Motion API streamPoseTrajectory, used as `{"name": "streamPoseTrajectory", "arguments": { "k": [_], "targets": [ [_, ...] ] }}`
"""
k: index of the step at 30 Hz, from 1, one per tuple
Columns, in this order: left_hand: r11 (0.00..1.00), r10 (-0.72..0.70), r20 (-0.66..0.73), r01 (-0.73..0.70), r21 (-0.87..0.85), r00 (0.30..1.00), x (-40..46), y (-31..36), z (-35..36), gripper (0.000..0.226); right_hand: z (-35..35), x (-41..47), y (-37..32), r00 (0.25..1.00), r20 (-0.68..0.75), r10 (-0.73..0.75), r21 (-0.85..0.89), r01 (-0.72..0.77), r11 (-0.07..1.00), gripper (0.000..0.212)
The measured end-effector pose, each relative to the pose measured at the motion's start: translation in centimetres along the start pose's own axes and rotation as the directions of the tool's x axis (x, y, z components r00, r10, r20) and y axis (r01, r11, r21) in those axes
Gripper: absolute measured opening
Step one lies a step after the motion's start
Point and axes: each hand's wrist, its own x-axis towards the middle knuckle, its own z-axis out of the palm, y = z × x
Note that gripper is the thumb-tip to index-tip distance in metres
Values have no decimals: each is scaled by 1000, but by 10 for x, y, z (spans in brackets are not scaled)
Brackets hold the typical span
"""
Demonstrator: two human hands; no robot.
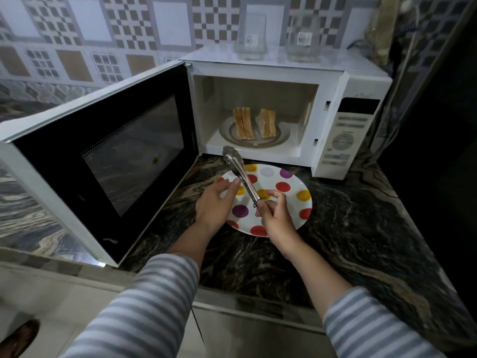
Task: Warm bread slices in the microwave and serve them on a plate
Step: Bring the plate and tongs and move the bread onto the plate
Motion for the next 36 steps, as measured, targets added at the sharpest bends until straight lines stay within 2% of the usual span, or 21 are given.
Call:
{"name": "streamPoseTrajectory", "arguments": {
  "k": [2,4,7,12,17,20,23,26,27,31,34,36],
  "targets": [
    [980,-71,79,85,-177,994,-1,13,3,70,1,-1,-3,1000,15,-18,-28,18,999,33],
    [960,-91,87,111,-256,992,0,19,4,50,3,-1,-6,999,24,-33,-55,34,998,34],
    [953,-103,73,119,-278,992,0,24,2,38,1,-2,-10,999,44,-25,-112,30,993,34],
    [930,-117,123,152,-333,985,-1,22,2,36,-5,6,-19,990,120,73,-272,-38,962,42],
    [942,-84,123,119,-314,989,-2,21,1,35,1,13,-22,961,212,178,-126,-153,980,33],
    [979,-10,89,28,-202,996,2,15,-1,40,2,16,-23,966,199,164,-147,-136,980,25],
    [993,39,34,-43,114,999,5,3,-11,50,-2,24,-26,980,132,147,-237,-113,965,20],
    [871,139,67,-154,467,988,9,-24,-25,63,-10,33,-32,993,81,83,-374,-47,926,24],
    [821,126,102,-161,547,987,9,-33,-28,67,-13,36,-35,996,72,56,-434,-19,901,26],
    [726,81,199,-195,660,977,9,-60,-34,81,-18,54,-50,1000,14,-1,-575,9,818,38],
    [718,104,183,-201,666,978,10,-66,-31,82,-20,74,-58,997,-74,-31,-685,-28,728,54],
    [711,100,187,-201,673,977,11,-67,-30,78,-19,90,-62,990,-132,-43,-713,-65,698,56]
  ]
}}
